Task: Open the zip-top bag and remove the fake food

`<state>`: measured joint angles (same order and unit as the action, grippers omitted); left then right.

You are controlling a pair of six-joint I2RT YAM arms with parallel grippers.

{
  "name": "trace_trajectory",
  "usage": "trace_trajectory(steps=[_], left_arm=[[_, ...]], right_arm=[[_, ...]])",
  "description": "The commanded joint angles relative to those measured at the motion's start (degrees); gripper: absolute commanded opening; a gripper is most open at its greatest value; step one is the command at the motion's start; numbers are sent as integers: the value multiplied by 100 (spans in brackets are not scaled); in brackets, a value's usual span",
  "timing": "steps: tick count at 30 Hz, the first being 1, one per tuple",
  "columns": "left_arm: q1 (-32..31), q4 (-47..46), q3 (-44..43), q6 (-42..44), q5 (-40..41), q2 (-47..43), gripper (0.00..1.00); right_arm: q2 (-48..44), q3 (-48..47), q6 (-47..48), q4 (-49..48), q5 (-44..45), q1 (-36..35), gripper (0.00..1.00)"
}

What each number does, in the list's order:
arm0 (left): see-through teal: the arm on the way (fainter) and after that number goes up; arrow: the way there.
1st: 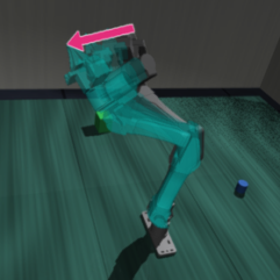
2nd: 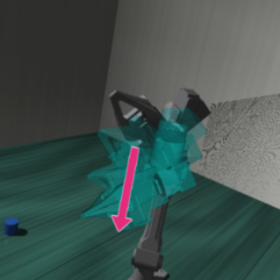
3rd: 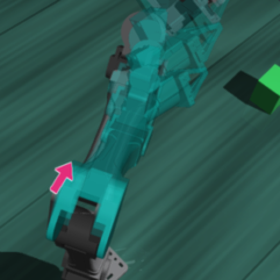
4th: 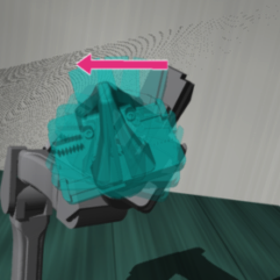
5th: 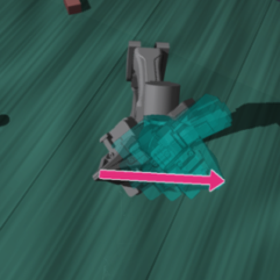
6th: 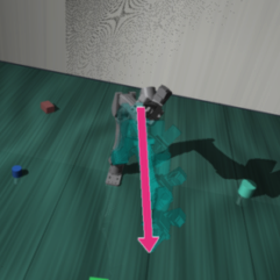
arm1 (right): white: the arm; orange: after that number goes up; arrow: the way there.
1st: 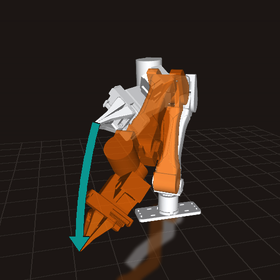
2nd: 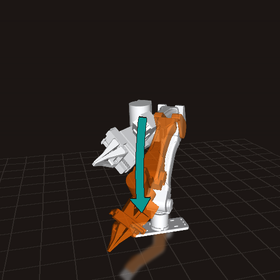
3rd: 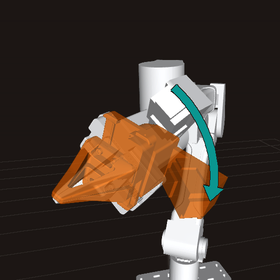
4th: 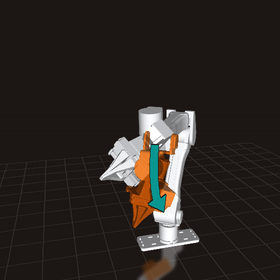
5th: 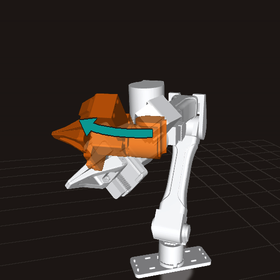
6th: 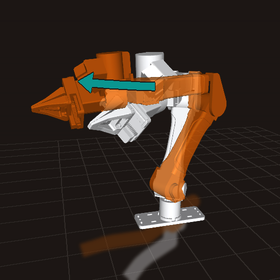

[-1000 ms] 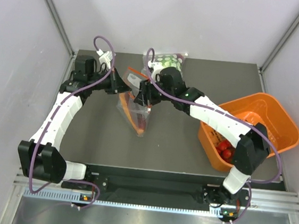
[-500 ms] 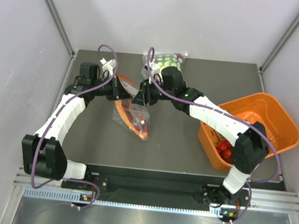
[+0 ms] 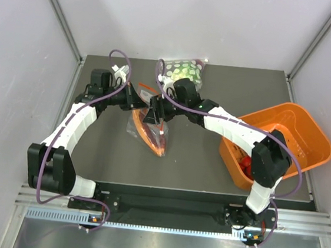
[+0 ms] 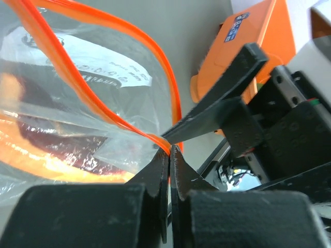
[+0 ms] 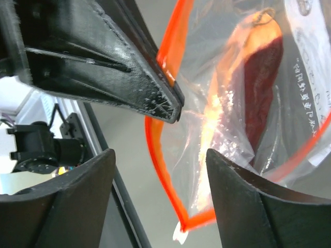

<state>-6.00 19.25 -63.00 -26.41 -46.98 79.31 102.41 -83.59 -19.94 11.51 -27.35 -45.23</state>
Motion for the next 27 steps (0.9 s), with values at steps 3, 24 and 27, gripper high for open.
trace_trajectory(steps=[3,24,27], left_arm=[[-85,-597,-186,-197,-189,67,0],[-86,642,-204,848,742,-592,76],[-42,598,33,875,900,-759,76]], right_arm=[[323,-395,175,-8,63,-82,72],[114,-96,78,370,564,357,0],[-89,123,122,405,591,454,0]])
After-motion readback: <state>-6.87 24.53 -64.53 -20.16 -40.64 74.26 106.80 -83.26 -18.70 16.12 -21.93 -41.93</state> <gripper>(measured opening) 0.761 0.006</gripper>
